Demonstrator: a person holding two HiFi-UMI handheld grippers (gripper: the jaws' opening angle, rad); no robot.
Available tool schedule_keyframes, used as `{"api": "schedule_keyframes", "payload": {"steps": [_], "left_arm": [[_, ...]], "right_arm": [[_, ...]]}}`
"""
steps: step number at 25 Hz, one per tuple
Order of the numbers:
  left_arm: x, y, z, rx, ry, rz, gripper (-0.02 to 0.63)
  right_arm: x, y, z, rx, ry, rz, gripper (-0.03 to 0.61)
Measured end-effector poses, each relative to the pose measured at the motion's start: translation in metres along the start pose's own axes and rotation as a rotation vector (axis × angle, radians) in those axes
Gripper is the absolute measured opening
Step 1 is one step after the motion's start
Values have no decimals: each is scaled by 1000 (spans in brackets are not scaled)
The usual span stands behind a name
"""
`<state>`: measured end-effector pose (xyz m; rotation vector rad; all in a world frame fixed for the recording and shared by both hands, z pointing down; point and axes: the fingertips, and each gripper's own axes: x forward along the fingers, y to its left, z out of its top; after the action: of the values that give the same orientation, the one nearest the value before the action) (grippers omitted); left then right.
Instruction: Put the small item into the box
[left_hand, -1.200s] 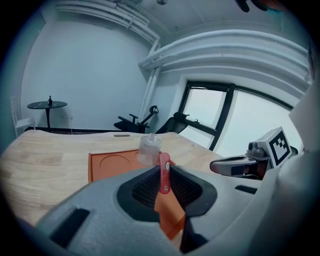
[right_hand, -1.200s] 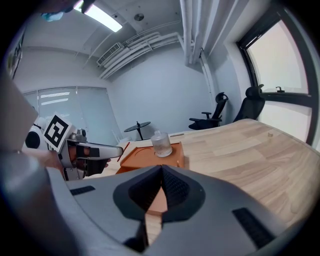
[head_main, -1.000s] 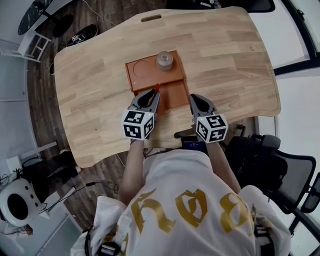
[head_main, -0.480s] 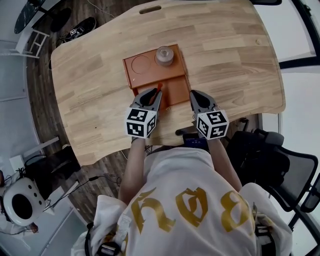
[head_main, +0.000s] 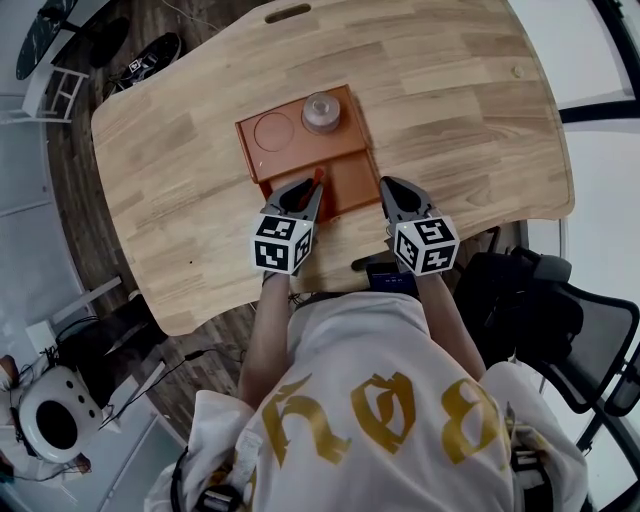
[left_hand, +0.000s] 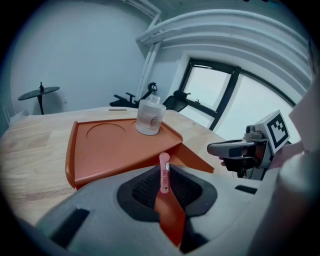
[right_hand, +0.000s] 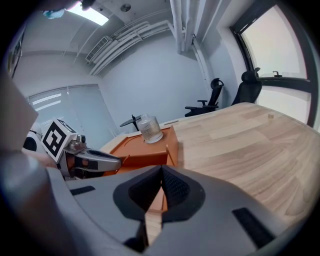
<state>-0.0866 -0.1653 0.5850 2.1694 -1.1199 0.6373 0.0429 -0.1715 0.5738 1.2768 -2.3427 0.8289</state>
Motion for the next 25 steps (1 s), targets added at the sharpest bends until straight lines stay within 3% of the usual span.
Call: {"api": "schedule_keyframes", "payload": {"steps": [15, 25], "left_arm": [[35, 1, -23, 64, 160, -12, 57], [49, 2, -38, 187, 270, 14, 57]], "right_arm": [[13, -16, 0, -13, 38, -8, 12], [18, -23, 2, -5, 49, -16, 12]]}}
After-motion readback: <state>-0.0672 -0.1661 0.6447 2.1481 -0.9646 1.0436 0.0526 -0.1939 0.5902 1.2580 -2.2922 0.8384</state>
